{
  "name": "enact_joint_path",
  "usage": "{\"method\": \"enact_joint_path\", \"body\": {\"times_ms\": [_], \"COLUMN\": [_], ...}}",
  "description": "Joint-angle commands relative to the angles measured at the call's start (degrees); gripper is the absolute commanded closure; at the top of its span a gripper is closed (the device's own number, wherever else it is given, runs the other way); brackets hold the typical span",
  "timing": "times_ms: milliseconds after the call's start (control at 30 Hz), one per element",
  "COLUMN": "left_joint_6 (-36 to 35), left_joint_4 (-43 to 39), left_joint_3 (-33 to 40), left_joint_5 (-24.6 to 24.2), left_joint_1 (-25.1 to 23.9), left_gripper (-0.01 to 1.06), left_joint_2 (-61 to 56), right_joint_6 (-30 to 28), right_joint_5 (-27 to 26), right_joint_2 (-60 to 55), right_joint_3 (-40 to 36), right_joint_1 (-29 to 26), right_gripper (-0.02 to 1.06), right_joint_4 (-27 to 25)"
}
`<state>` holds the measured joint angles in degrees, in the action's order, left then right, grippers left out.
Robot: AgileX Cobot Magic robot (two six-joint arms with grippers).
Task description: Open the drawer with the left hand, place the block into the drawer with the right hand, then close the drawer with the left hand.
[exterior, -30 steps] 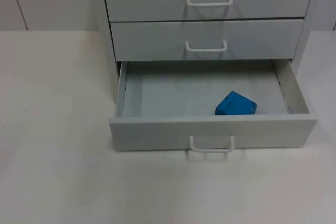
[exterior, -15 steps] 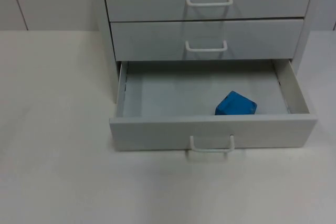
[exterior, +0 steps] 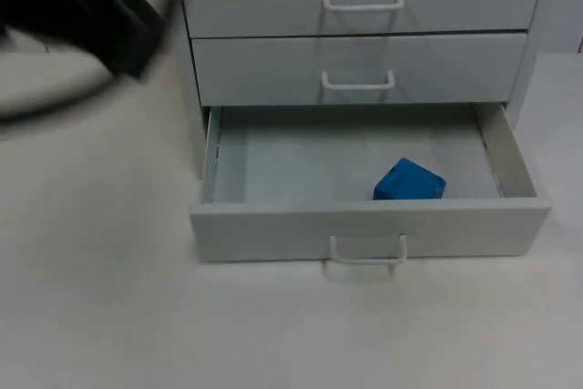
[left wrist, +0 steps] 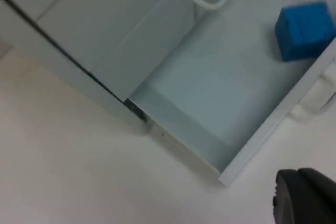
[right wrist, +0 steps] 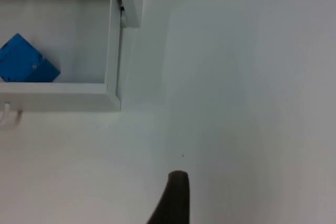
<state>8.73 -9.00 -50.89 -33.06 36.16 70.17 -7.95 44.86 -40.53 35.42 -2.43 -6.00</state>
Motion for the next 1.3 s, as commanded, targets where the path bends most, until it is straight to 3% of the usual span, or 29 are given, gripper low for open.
{"method": "enact_joint_path", "body": {"times_ms": [0,100,133,267,300,467,500,633,1067,1267], "left_joint_6": [-9.6,-16.84,-16.84,-25.35,-25.35,-40.83,-40.83,-53.87,-63.71,-70.33], "left_joint_4": [-10.8,-23.82,-23.82,-38.29,-38.29,-57.92,-57.92,-70.71,-79.86,-88.02], "left_joint_3": [-0.17,-0.17,-0.17,-0.17,-0.17,-0.17,-0.17,-0.17,-0.17,-0.17], "left_joint_5": [0.87,1.09,1.09,3.62,3.62,5.47,5.47,4.71,3.98,3.97], "left_joint_1": [4.11,10.79,10.79,17.33,17.33,21.51,21.51,22.51,22.61,22.61], "left_gripper": [1.05,1.05,1.05,1.05,1.05,1.05,1.05,1.05,1.05,1.05], "left_joint_2": [2.8,8.66,8.66,17.71,17.71,27.04,27.04,33.89,42.35,44.06], "right_joint_6": [-0.64,-0.64,-0.64,-0.64,-0.64,-0.64,-0.64,-0.64,-0.64,-0.45], "right_joint_5": [-0.68,-1.02,-1.02,-2.09,-2.09,-2.78,-2.78,-4.65,-5.67,-5.67], "right_joint_2": [0.34,0.34,0.34,0.34,0.34,0.34,0.34,0.34,-0.53,-1.54], "right_joint_3": [-0.03,-0.03,-0.03,-0.03,-0.03,-0.03,-0.03,-0.03,-0.77,-1.26], "right_joint_1": [-0.29,-0.29,-0.29,-0.29,-0.29,-0.29,-0.29,-0.29,-0.29,-0.29], "right_gripper": [0.3,0.3,0.3,0.3,0.3,0.3,0.3,0.3,0.3,0.3], "right_joint_4": [0.21,0.13,0.13,-1.13,-1.13,-0.35,-0.35,-0.14,-0.14,-0.14]}}
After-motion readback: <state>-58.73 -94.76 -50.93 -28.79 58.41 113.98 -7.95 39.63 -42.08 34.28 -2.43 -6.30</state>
